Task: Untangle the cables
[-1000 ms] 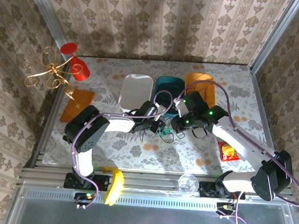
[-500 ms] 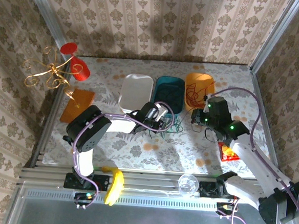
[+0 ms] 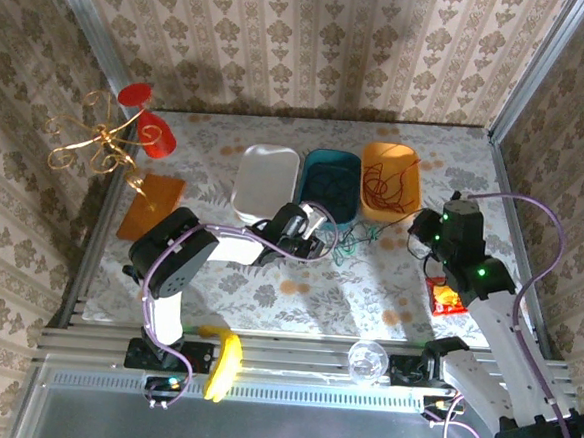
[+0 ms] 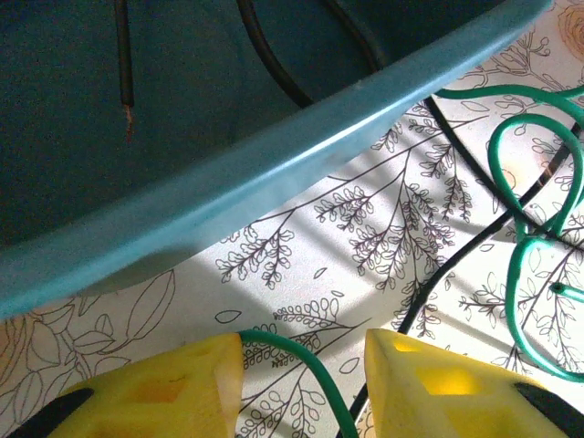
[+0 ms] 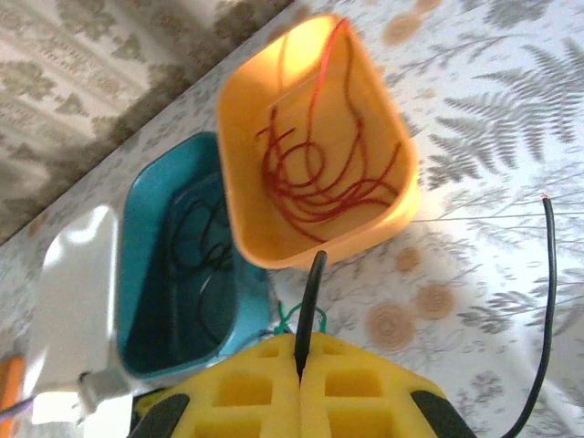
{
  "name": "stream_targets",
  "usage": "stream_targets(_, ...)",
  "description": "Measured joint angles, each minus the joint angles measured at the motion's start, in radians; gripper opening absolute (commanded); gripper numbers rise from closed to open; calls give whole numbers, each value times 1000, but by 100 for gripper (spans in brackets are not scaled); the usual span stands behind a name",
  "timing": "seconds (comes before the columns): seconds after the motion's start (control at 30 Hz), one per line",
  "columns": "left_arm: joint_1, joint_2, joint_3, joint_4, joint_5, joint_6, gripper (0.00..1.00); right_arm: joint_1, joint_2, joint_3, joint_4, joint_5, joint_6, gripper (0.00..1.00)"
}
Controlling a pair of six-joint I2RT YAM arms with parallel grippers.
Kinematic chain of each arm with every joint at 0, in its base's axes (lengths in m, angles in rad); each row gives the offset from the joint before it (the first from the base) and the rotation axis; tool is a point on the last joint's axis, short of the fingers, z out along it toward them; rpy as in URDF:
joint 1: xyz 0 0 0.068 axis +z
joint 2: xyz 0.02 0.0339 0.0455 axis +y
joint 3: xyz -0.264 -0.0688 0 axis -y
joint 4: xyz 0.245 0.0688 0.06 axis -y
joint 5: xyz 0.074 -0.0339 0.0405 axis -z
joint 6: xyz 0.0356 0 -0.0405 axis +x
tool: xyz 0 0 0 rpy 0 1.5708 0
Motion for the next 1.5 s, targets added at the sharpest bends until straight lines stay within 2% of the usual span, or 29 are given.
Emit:
stream_targets(0.13, 0, -10, -32, 48, 3, 0, 42, -43, -16, 4, -14, 9, -18, 0)
stream_targets(0.27, -5, -72, -114, 85, 7, 17, 49, -51, 50, 39, -7, -98, -77, 0)
stream_targets(0.4, -35, -154, -158, 18, 28, 66, 54, -51, 108, 55, 0, -211, -127, 0)
stream_targets(0.6, -110, -164, -18, -93, 84, 167, 59, -51, 130, 56, 4, -334, -158, 0)
stream_targets(0.77, -136, -108, 127, -98, 119, 224, 59, -45, 156, 56, 7, -414, -159, 0)
stream_targets(0.9, -135, -12, 204, -102, 129, 248, 52, -44, 154, 56, 23, -455, -156, 0)
stream_targets(1.0, -131, 56, 242, -111, 140, 261, 38, -44, 153, 56, 26, -473, -152, 0)
stream_targets(1.17, -115, 124, 275, -106, 145, 254, 0, -44, 147, 56, 27, -492, -147, 0)
stream_targets(1.33, -68, 121, 265, -50, 153, 201, 0, -44, 129, 59, 21, -490, -148, 0)
stream_targets(1.5, -35, 45, 171, -6, 154, 150, 0, -55, 96, 77, -2, -425, -145, 0)
